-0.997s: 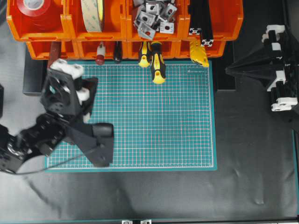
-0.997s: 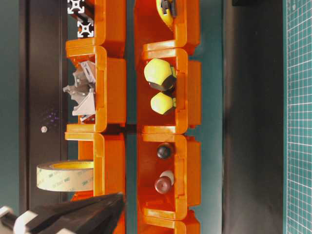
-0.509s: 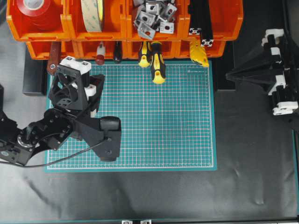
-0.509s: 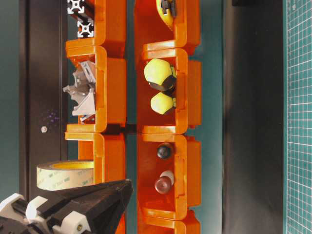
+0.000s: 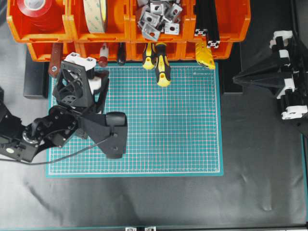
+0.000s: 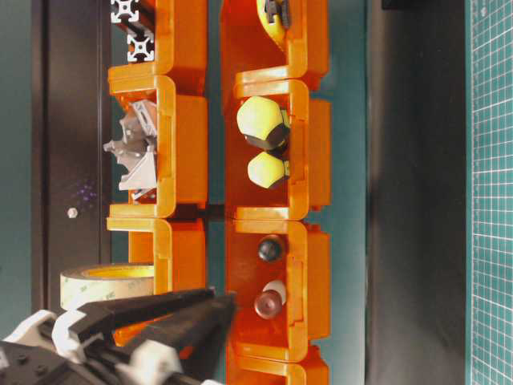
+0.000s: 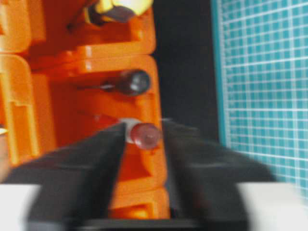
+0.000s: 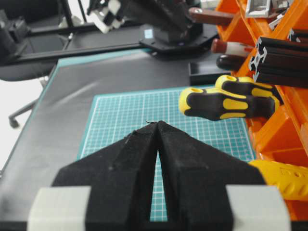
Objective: Pick red screwdriver from container rack with left arm.
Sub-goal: 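Move the left gripper toward the red-handled screwdriver in the rack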
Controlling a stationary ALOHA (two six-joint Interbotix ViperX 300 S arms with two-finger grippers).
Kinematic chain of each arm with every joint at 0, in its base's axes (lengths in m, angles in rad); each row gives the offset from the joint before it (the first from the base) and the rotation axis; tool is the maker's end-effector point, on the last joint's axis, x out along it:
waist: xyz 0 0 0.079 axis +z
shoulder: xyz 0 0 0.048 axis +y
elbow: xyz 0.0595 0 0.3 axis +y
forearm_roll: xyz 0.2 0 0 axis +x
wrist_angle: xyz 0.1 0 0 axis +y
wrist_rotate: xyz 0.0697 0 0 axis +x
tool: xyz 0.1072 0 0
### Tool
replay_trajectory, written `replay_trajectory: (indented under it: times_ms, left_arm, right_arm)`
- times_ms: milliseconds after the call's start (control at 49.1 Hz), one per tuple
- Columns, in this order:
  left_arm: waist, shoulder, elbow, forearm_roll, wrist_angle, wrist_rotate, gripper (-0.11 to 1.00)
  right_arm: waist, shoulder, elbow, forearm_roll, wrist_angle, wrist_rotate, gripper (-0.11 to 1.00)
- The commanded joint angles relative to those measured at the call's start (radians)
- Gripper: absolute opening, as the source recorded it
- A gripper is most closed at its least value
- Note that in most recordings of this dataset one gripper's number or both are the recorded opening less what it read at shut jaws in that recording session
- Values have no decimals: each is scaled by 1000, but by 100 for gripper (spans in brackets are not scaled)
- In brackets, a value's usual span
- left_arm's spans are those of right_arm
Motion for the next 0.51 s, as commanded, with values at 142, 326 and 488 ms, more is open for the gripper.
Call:
replay_trajectory:
  times_ms: [142, 326, 488]
  left_arm:
    - [28, -11, 40, 6, -80, -8, 83]
    - [80, -15, 61, 6, -100, 2, 87]
    - [115, -12, 66, 6, -103, 9, 88]
  right_arm:
    - [2, -3, -20, -3, -2, -2, 0]
    - [2, -8, -17, -5, -2, -3, 0]
    - [6, -11, -12, -5, -2, -3, 0]
